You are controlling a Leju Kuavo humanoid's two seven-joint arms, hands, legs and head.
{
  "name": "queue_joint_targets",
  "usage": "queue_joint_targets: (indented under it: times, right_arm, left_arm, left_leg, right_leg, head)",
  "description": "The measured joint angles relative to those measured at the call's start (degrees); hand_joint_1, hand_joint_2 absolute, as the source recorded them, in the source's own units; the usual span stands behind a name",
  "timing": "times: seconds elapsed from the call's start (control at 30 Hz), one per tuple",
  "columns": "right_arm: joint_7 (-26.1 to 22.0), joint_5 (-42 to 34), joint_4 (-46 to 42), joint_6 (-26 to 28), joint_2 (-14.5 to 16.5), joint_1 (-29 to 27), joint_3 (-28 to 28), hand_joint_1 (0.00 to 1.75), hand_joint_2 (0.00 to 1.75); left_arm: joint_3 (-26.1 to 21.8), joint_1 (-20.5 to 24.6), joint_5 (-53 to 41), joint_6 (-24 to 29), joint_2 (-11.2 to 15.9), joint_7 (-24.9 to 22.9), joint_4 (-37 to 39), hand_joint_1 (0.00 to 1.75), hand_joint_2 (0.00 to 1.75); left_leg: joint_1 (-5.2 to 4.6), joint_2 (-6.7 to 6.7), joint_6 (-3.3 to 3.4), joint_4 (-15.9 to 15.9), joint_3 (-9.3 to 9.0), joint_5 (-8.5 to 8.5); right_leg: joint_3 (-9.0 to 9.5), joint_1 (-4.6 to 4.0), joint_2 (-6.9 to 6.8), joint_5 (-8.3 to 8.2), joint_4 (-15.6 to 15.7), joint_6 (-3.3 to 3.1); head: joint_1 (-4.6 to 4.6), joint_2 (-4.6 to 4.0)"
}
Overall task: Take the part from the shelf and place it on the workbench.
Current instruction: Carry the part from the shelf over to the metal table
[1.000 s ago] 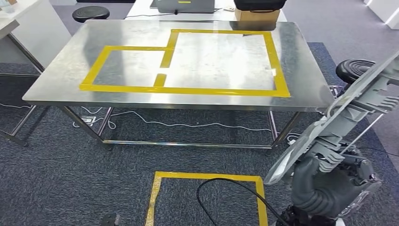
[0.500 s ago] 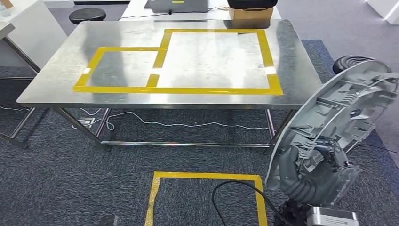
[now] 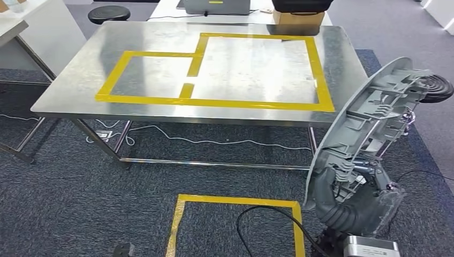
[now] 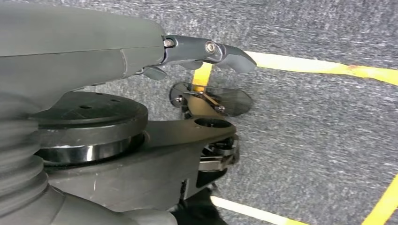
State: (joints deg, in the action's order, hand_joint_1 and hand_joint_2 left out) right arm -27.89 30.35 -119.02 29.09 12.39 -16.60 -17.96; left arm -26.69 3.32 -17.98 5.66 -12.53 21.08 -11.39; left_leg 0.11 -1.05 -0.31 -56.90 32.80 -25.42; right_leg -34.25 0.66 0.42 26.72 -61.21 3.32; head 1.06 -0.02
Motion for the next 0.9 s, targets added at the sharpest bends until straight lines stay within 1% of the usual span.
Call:
queue_joint_targets:
  times: [0.03,0.07,0.13,0.17,0.2,0.23,0.3,0.33,0.37,0.4,0.43,0.47,0.5,0.53,0.57,0.63,0.67,0.7,0.73,0.8,0.83,0.87,0.9]
  right_arm:
    - [-0.05,0.11,0.03,0.18,0.00,0.00,-0.05,1.75,1.75]
    - [-0.15,0.23,0.07,0.40,-0.01,0.00,-0.13,1.75,1.75]
    - [-0.39,0.51,0.11,0.87,-0.01,0.01,-0.33,1.75,1.75]
    - [-0.52,0.62,0.12,1.06,-0.02,0.03,-0.45,1.75,1.75]
    - [-0.62,0.68,0.12,1.20,-0.02,0.05,-0.54,1.75,1.75]
    - [-0.68,0.71,0.12,1.34,-0.02,0.06,-0.60,1.75,1.75]
    - [-0.76,0.76,0.12,1.81,-0.02,0.07,-0.64,1.75,1.75]
    - [-0.82,0.80,0.12,2.16,-0.02,0.07,-0.64,1.75,1.75]
    - [-0.92,0.87,0.12,2.54,-0.02,0.07,-0.64,1.75,1.75]
    - [-1.05,0.97,0.12,2.91,-0.02,0.07,-0.64,1.75,1.75]
    - [-1.20,1.10,0.12,3.28,-0.02,0.10,-0.66,1.75,1.75]
    - [-1.36,1.26,0.11,3.63,-0.02,0.14,-0.70,1.75,1.75]
    - [-1.50,1.42,0.11,3.95,-0.06,0.19,-0.77,1.75,1.75]
    - [-1.61,1.56,0.10,4.22,-0.11,0.26,-0.83,1.75,1.75]
    - [-1.67,1.68,0.10,4.43,-0.16,0.35,-0.88,1.75,1.75]
    - [-1.68,1.82,0.11,4.65,-0.25,0.53,-0.96,1.75,1.75]
    - [-1.66,1.86,0.11,4.69,-0.28,0.62,-1.00,1.75,1.75]
    - [-1.63,1.87,0.13,4.71,-0.32,0.72,-1.06,1.75,1.75]
    - [-1.58,1.88,0.20,4.71,-0.38,0.84,-1.14,1.75,1.75]
    - [-1.48,1.86,0.44,4.71,-0.49,1.12,-1.28,1.75,1.75]
    - [-1.44,1.83,0.59,4.71,-0.53,1.23,-1.31,1.75,1.75]
    - [-1.43,1.79,0.71,4.71,-0.55,1.32,-1.33,1.75,1.75]
    - [-1.42,1.76,0.78,4.71,-0.56,1.41,-1.35,1.75,1.75]
  left_arm:
    - [-0.04,0.00,-0.01,-0.34,0.02,0.42,-0.01,0.00,1.75]
    - [-0.11,0.00,0.01,-0.72,0.04,0.91,-0.02,0.00,1.75]
    - [-0.44,0.02,0.04,-1.28,0.04,1.75,-0.04,0.00,1.75]
    - [-0.64,0.04,0.04,-1.43,0.03,2.03,-0.06,0.00,1.75]
    - [-0.84,0.06,0.01,-1.49,0.02,2.24,-0.08,0.00,1.75]
    - [-0.98,0.06,-0.02,-1.50,0.01,2.40,-0.09,0.00,1.75]
    - [-1.11,0.02,-0.32,-1.16,0.02,2.52,-0.09,0.00,1.75]
    - [-1.15,-0.01,-0.53,-0.87,0.03,2.44,-0.09,0.00,1.75]
    - [-1.17,-0.03,-0.79,-0.58,0.03,2.32,-0.09,0.00,1.75]
    - [-1.17,-0.03,-1.00,-0.49,0.03,2.21,-0.10,0.00,1.75]
    - [-1.18,-0.02,-1.17,-0.74,0.04,2.16,-0.10,0.00,1.75]
    - [-1.19,0.01,-1.31,-1.20,0.05,2.19,-0.11,0.00,1.75]
    - [-1.20,0.08,-1.39,-1.86,0.06,2.27,-0.11,0.00,1.75]
    - [-1.24,0.13,-1.42,-2.62,0.07,2.39,-0.11,0.00,1.75]
    - [-1.32,0.15,-1.41,-3.35,0.08,2.56,-0.11,0.00,1.75]
    - [-1.56,0.07,-1.35,-4.73,0.08,2.93,-0.11,0.00,1.75]
    - [-1.74,0.02,-1.36,-5.24,0.08,3.09,-0.11,0.00,1.75]
    - [-1.93,-0.01,-1.39,-5.59,0.07,3.21,-0.11,0.00,1.75]
    - [-2.13,0.00,-1.48,-5.80,0.05,3.27,-0.11,0.00,1.75]
    - [-2.43,-0.03,-1.68,-6.18,0.05,3.40,-0.11,0.00,1.75]
    - [-2.51,-0.08,-1.75,-6.51,0.05,3.53,-0.11,0.00,1.75]
    - [-2.57,-0.12,-1.77,-6.96,0.07,3.71,-0.11,0.00,1.75]
    - [-2.60,-0.16,-1.76,-7.46,0.07,3.90,-0.11,0.00,1.75]
  left_leg:
    - [-0.11,-0.04,-0.30,-0.08,0.04,-0.03]
    - [-0.19,-0.05,-0.60,-0.07,0.11,0.03]
    - [-0.09,-0.03,-1.15,0.04,0.16,0.08]
    - [-0.05,0.05,-1.46,-0.40,0.38,-0.36]
    - [-0.02,0.13,-1.76,-1.92,1.08,-1.44]
    - [0.01,0.22,-2.02,-4.53,2.30,-3.01]
    - [0.05,0.30,-2.33,-12.25,6.01,-6.53]
    - [0.05,0.31,-2.36,-15.02,7.38,-7.25]
    - [0.05,0.31,-2.30,-16.07,7.95,-6.98]
    - [0.04,0.32,-2.16,-14.78,7.39,-5.65]
    - [0.03,0.32,-1.94,-11.61,5.82,-3.66]
    - [0.00,0.33,-1.69,-7.71,3.85,-1.83]
    - [-0.03,0.33,-1.45,-4.07,2.09,-0.63]
    - [-0.07,0.33,-1.24,-1.58,0.91,-0.01]
    - [-0.15,0.30,-1.01,-0.41,0.44,0.02]
    - [-0.15,0.25,-0.45,0.03,0.41,0.09]
    - [-0.08,0.24,-0.10,0.21,0.34,0.22]
    - [0.02,0.25,0.22,0.38,0.25,0.34]
    - [0.13,0.27,0.46,0.53,0.17,0.44]
    - [0.10,0.30,0.65,0.53,0.18,0.42]
    - [0.08,0.30,0.66,0.52,0.18,0.42]
    - [0.07,0.29,0.66,0.51,0.16,0.42]
    - [0.07,0.25,0.64,0.50,0.11,0.40]
  right_leg:
    - [0.82,-0.03,0.07,-0.36,1.66,-0.25]
    - [0.91,-0.12,0.18,-0.23,2.01,-0.62]
    - [0.76,-0.11,0.26,-0.49,2.08,-1.39]
    - [0.74,-0.05,0.23,-0.58,2.15,-1.76]
    - [0.74,0.05,0.17,-0.67,2.23,-2.09]
    - [0.73,0.11,0.09,-0.71,2.27,-2.33]
    - [0.63,0.08,-0.02,-0.71,2.26,-2.59]
    - [0.61,0.06,-0.03,-0.71,2.26,-2.62]
    - [0.61,0.03,-0.01,-0.71,2.26,-2.63]
    - [0.64,0.02,0.02,-0.71,2.26,-2.62]
    - [0.70,0.01,0.05,-0.71,2.26,-2.60]
    - [0.72,-0.04,0.08,-0.70,2.25,-2.50]
    - [0.68,-0.17,0.13,-0.66,2.15,-2.32]
    - [0.60,-0.28,0.16,-0.67,2.12,-2.06]
    - [0.52,-0.35,0.17,-0.70,2.16,-1.72]
    - [0.41,-0.26,0.16,-0.81,2.38,-1.00]
    - [0.26,-0.19,0.11,-0.51,2.09,-0.66]
    - [-0.27,-0.16,0.07,0.35,0.90,-0.39]
    - [-1.37,-0.13,0.03,1.84,-1.55,-0.17]
    - [-4.69,-0.11,0.01,5.47,-8.98,0.08]
    - [-6.15,-0.10,0.00,6.52,-12.11,0.16]
    - [-6.79,-0.10,0.00,6.53,-13.44,0.21]
    - [-6.38,-0.08,0.00,5.47,-12.56,0.22]
  head:
    - [-0.06,0.00]
    - [-0.11,0.00]
    - [-0.15,0.00]
    - [-0.22,0.00]
    - [-0.37,0.00]
    - [-0.50,0.00]
    - [-0.73,0.00]
    - [-0.73,0.00]
    - [-0.74,0.00]
    - [-0.73,0.00]
    - [-0.74,0.00]
    - [-0.74,0.00]
    - [-0.75,0.00]
    - [-0.72,0.00]
    - [-0.73,0.00]
    - [-0.71,0.00]
    - [-0.66,0.00]
    - [-0.50,0.00]
    - [-0.37,0.00]
    - [-0.10,0.00]
    - [-0.07,0.00]
    - [-0.03,0.00]
    - [-0.02,0.00]
